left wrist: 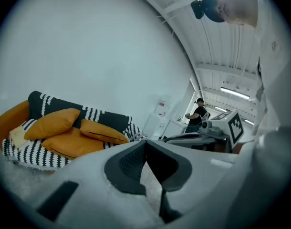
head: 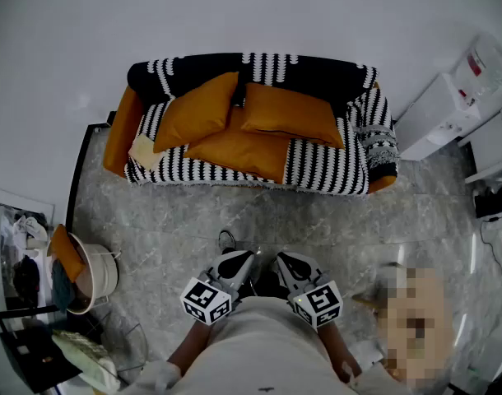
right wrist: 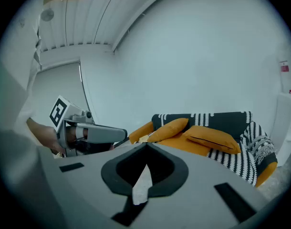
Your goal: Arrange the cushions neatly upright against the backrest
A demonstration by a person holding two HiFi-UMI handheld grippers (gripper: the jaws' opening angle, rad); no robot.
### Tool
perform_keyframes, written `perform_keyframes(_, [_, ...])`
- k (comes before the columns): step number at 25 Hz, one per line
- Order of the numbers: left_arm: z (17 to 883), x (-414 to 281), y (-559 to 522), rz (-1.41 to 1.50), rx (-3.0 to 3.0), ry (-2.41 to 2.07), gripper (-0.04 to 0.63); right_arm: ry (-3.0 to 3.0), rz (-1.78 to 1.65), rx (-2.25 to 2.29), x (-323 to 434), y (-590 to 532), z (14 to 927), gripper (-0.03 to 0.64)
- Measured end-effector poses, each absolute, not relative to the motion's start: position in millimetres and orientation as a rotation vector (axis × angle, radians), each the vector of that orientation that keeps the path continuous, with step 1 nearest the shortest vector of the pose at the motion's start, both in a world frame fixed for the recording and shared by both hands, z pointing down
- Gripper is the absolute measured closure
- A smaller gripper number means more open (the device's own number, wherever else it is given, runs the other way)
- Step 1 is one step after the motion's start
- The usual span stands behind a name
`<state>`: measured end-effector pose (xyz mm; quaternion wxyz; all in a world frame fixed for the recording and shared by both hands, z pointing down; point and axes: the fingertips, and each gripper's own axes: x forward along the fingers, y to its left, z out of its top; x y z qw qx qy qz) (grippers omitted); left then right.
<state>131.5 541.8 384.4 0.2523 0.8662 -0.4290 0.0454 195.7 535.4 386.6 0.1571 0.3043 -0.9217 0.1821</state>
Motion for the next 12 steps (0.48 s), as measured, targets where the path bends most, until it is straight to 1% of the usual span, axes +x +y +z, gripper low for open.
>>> perform_keyframes(12, [381.7, 159.2, 531.6, 0.143, 2.389, -1.143, 0.581, -2.656, 0.507, 0.882, 217.2, 529.0, 382.4, 0.611])
